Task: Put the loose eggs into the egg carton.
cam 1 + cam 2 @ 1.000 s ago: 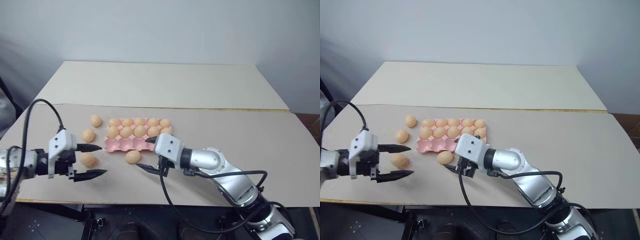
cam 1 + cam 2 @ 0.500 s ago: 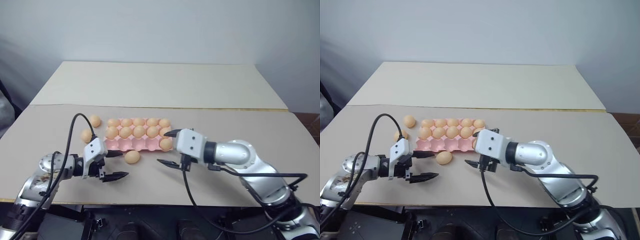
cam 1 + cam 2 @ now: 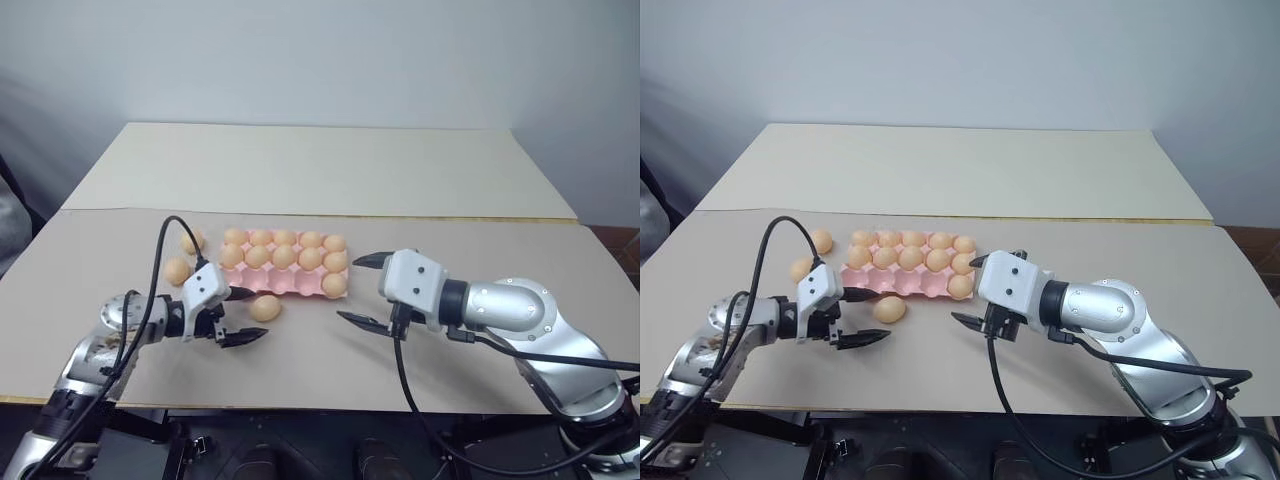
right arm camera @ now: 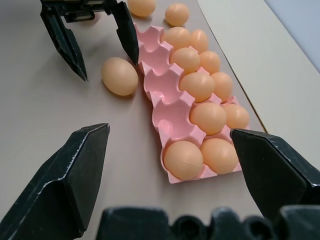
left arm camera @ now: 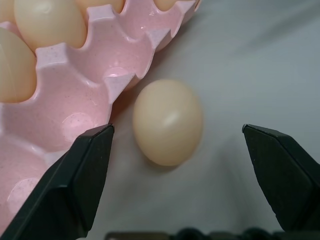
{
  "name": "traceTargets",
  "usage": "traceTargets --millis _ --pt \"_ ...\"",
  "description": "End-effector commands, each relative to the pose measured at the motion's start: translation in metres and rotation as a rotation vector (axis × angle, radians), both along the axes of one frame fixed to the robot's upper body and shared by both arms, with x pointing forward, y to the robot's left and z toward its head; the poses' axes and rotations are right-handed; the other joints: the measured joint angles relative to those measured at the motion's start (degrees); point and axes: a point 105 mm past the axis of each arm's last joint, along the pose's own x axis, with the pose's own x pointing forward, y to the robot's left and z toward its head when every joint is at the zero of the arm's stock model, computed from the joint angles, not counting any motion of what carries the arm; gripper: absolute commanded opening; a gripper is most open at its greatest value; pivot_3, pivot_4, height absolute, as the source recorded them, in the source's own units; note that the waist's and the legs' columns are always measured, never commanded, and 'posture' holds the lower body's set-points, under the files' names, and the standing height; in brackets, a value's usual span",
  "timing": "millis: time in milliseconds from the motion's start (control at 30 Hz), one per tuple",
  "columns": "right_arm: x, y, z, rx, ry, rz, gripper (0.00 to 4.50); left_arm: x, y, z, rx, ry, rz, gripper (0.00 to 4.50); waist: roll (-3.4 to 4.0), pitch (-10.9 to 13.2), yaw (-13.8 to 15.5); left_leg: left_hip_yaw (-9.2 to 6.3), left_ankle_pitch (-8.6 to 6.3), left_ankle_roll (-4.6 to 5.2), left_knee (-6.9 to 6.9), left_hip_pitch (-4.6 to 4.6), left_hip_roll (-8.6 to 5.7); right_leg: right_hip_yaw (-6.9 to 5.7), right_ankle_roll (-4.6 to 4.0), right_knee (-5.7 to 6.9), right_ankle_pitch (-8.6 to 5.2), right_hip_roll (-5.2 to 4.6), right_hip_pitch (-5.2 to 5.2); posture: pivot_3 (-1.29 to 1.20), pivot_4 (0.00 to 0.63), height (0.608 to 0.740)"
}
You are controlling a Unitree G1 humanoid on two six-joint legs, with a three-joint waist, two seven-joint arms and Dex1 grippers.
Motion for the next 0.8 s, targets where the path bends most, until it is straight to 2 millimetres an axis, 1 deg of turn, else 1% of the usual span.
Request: traceTargets --millis 33,200,300,433,533,633,700,733,767,800 --pt "-0.004 0.001 0.015 0.022 -0.059 0.007 4.5 0.004 -0.003 0.008 -0.002 -0.048 0.003 4.46 0.0 0.0 -0.02 0.0 0.0 0.0 0.0 0.0 0.0 0.0 0.0 0.0 0.0 0.0 0.0 0.0 0.15 0.74" --pt "-0.004 0.001 0.013 0.022 -0.054 0.006 4.5 0.003 -0.007 0.0 0.001 -0.048 -0.007 4.46 0.0 0.0 0.02 0.0 0.0 0.0 0.0 0.0 0.0 0.0 0.0 0.0 0.0 0.0 0.0 0.0 0.15 0.74" --pt "-0.004 0.001 0.013 0.024 -0.054 0.005 4.5 0.004 -0.011 -0.001 -0.024 -0.046 -0.005 4.46 0.0 0.0 0.08 0.0 0.0 0.0 0.0 0.0 0.0 0.0 0.0 0.0 0.0 -0.01 0.01 0.0 0.15 0.74" --pt "-0.003 0.001 0.013 0.031 -0.052 0.002 4.5 0.01 -0.011 -0.002 -0.047 -0.052 0.029 4.46 0.0 0.0 0.03 0.0 0.0 0.0 0.0 0.0 0.0 0.0 0.0 0.0 0.0 -0.01 0.01 0.0 0.15 0.74" --pt "-0.002 0.0 0.013 0.028 -0.052 -0.002 4.5 0.009 -0.01 -0.008 -0.034 -0.034 0.025 3.87 0.0 0.0 0.0 -0.01 0.0 0.0 0.0 0.0 0.0 0.0 0.0 0.0 0.0 -0.01 0.01 0.0 0.15 0.74" --pt "-0.002 0.0 0.012 0.027 -0.051 -0.003 4.5 0.01 -0.01 -0.011 -0.032 -0.035 0.027 2.89 0.0 0.0 0.01 0.0 0.0 0.0 0.0 0.01 -0.01 0.0 0.0 0.0 0.0 -0.01 0.01 0.0 0.15 0.74" --pt "-0.002 0.0 0.012 0.027 -0.049 -0.005 4.5 0.01 -0.009 -0.011 -0.038 -0.033 0.034 2.13 0.0 0.0 0.05 0.0 0.0 0.0 0.0 0.0 0.0 0.0 0.0 0.0 0.0 -0.01 0.01 0.0 0.15 0.74" --pt "-0.002 0.0 0.012 0.028 -0.049 -0.005 4.5 0.01 -0.01 -0.01 -0.04 -0.032 0.03 1.87 0.0 0.0 0.07 -0.01 0.0 0.0 0.0 0.01 0.0 0.0 0.0 0.0 0.0 -0.01 0.02 0.0 0.15 0.74" --pt "-0.002 0.0 0.012 0.028 -0.048 -0.006 4.5 0.006 -0.009 -0.011 -0.026 -0.024 0.009 1.68 0.0 0.0 0.07 -0.01 0.0 0.0 0.0 0.01 0.0 0.0 0.0 0.0 0.0 -0.01 0.02 0.0 0.15 0.74" --pt "-0.002 -0.001 0.011 0.028 -0.048 -0.008 4.5 0.003 -0.009 -0.011 -0.018 -0.019 -0.009 1.68 0.0 0.0 0.06 -0.01 0.0 0.0 0.0 0.01 0.0 0.0 0.0 0.0 0.0 -0.01 0.02 0.0 0.15 0.74"
